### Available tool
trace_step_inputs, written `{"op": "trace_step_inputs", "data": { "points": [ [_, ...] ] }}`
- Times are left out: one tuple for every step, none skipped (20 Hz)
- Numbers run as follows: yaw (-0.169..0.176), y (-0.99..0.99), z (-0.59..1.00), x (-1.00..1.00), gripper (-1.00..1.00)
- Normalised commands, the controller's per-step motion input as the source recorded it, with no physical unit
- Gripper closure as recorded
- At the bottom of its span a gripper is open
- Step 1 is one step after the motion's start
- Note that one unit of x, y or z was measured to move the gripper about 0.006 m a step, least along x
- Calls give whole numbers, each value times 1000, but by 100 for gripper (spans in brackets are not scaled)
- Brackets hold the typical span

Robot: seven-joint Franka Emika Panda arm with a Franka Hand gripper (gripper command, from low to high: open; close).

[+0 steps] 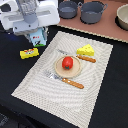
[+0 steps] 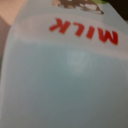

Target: Interact with the objects in diverse but meaningful ways.

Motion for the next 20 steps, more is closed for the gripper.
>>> {"op": "trace_step_inputs", "data": {
  "points": [
    [0,-600,629,817,100],
    [0,-594,666,823,100],
    [-2,-603,663,814,100],
    [-11,-617,691,806,100],
    [-21,-640,714,783,100],
    [-36,-671,729,754,100],
    [-31,-671,723,726,100],
    [-28,-663,711,720,100],
    [-25,-649,674,717,100],
    [-18,-649,620,694,100],
    [-12,-657,560,671,100],
    [-2,-694,480,629,100],
    [0,-706,446,609,100],
    [0,-714,431,600,100],
    [0,-720,400,591,100],
    [0,-731,366,583,100],
    [0,-749,320,580,100],
    [0,-766,309,574,100],
    [0,-760,300,577,100],
    [0,-780,257,557,100]
  ]
}}
